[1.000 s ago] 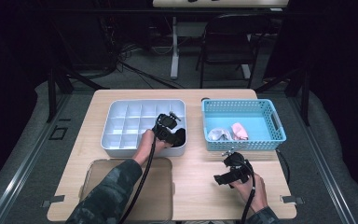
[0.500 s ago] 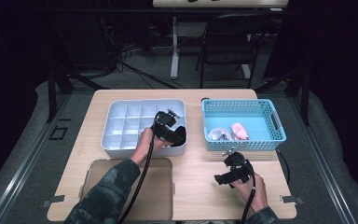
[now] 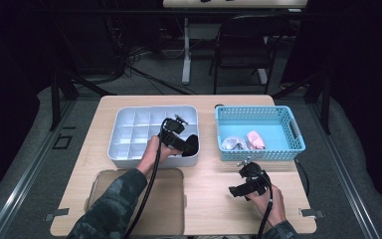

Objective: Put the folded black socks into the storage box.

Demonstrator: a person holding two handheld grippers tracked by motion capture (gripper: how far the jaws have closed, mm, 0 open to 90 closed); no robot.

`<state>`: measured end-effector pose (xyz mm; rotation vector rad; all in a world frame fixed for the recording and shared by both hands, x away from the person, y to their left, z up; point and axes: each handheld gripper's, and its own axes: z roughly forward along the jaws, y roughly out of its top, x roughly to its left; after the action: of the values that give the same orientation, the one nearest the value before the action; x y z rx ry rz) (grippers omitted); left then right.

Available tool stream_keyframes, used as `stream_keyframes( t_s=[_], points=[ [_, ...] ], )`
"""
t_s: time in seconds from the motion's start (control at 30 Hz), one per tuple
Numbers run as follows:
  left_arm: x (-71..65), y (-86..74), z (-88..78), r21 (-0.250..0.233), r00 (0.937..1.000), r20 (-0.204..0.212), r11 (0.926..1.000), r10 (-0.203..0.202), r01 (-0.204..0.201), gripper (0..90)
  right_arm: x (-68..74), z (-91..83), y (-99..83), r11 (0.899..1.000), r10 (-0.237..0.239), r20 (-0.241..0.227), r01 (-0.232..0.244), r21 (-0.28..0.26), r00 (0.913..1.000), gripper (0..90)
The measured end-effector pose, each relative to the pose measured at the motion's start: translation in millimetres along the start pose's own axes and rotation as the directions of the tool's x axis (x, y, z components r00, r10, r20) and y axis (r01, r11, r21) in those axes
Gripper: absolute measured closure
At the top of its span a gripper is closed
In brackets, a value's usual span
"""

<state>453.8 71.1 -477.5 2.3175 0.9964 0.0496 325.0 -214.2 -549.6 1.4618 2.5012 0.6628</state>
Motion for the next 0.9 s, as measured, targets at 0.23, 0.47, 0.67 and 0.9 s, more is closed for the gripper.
stream_keyframes(
  t_s=[0.23, 0.47, 0.67, 0.9],
  points=[
    [-6.5, -5.6, 28.1, 0.099, 0.9991, 0.001, 0.9942, 0.042, -0.042, 61.9, -0.4, 0.4, -0.3, 1.000, -0.003, 0.005, 0.003, 0.010, 1.0000, 12.0],
    [-10.8, -6.9, 36.5, 0.134, 0.9973, -0.022, 0.9887, 0.071, -0.067, 70.8, 0.0, 0.8, -0.3, 1.000, -0.002, 0.002, 0.002, 0.010, 1.0000, 12.3],
    [-10.6, -6.5, 39.8, 0.136, 0.9977, -0.021, 0.9889, 0.064, -0.060, 71.5, -0.3, -0.6, -0.3, 1.000, -0.008, 0.003, 0.008, 0.014, 1.0000, 12.3],
    [-12.9, -5.3, 20.0, 0.045, 0.9957, -0.066, 0.9971, 0.065, -0.062, 50.6, -2.1, -2.4, -0.5, 1.000, 0.002, -0.005, -0.002, -0.006, 1.0000, 12.3]
  ],
)
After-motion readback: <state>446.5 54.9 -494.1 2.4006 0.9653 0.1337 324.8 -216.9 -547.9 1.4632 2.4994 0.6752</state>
